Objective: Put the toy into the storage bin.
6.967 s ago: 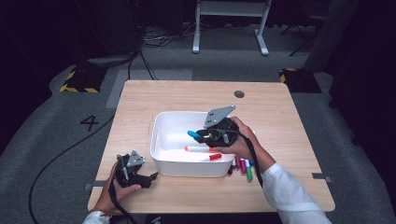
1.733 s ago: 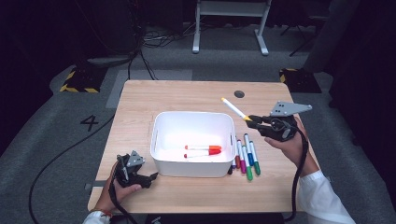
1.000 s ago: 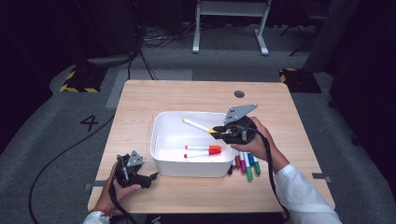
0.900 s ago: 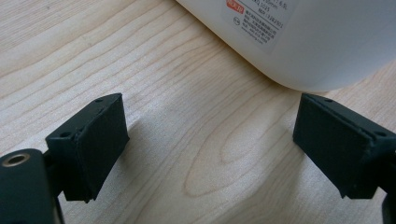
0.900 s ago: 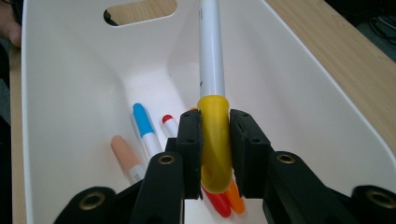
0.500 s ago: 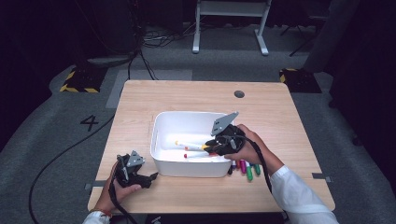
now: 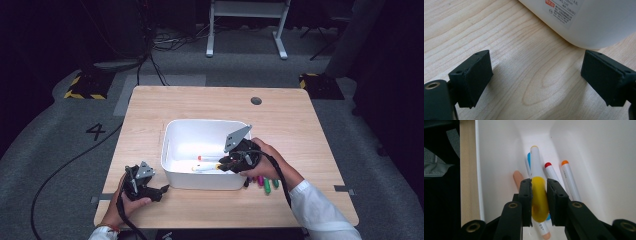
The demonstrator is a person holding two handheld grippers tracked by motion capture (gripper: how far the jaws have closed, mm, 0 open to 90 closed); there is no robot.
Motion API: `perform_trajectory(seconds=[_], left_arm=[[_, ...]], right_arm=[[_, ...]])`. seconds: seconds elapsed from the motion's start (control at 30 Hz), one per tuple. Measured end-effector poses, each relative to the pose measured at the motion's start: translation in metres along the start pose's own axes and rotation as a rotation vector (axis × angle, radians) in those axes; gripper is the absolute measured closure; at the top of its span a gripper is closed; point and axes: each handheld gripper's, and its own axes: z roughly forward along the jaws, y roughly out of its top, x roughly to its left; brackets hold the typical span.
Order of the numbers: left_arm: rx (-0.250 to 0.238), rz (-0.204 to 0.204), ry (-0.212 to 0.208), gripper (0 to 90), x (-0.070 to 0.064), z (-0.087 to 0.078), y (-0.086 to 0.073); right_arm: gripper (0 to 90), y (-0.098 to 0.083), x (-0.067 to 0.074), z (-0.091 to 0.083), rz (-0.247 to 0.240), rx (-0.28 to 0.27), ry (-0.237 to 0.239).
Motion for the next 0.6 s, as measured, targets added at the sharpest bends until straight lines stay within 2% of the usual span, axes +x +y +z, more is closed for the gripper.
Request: perform_trajectory(seconds=[0.07,0.1,0.3,0.43,0.6], left_arm=[[0.001,0.001,0.0,10.2,0.0,0.0,0.0],[0.0,0.0,0.0,10.2,0.0,0.0,0.0],[0.0,0.0,0.0,10.2,0.0,0.0,0.0],[0.001,0.0,-0.001,10.2,0.0,0.0,0.0],[0.001,0.001,0.0,10.2,0.0,0.0,0.0]], right_arm=[[72.1,0.0,-0.001,-0.001,0.002,0.003,0.002],[65.9,0.0,-0.002,-0.001,0.003,0.004,-0.013],[59.1,-0.004,-0.006,-0.012,0.035,-0.046,-0.084],[52.8,-0.01,-0.008,-0.027,0.053,-0.096,-0.143],[46.3,-0.028,-0.008,-0.058,0.115,-0.18,-0.24]])
